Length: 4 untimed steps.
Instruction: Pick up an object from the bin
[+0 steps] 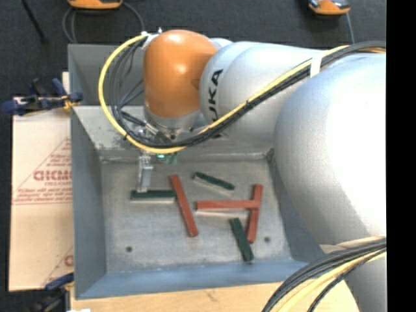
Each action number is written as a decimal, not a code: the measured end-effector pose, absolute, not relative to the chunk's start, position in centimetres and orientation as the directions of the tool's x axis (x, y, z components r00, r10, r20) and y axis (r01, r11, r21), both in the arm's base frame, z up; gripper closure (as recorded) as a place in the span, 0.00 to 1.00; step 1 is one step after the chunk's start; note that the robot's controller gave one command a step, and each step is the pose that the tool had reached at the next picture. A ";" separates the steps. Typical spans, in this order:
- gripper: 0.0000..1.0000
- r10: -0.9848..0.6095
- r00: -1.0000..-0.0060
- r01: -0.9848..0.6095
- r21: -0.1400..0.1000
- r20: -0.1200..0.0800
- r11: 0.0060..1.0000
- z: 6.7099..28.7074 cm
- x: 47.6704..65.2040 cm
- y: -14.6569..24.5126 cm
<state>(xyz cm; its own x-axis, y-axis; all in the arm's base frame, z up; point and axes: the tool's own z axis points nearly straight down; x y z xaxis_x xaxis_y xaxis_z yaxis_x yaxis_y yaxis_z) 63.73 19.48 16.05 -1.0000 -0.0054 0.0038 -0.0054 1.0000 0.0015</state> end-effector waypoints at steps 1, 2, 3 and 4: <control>0.00 -0.102 -0.995 -0.102 -0.003 0.005 0.995 6.6 61.2 15.9; 1.00 -0.099 -0.995 -0.099 0.002 -0.004 0.995 7.1 61.5 16.3; 1.00 -0.414 -0.910 -0.414 -0.003 -0.012 0.910 19.1 63.8 17.8; 1.00 -0.444 -0.896 -0.444 -0.003 -0.008 0.896 22.3 63.2 18.4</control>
Offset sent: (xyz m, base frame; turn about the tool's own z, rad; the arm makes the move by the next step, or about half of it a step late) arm -0.0236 -0.0319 -0.0905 -0.0981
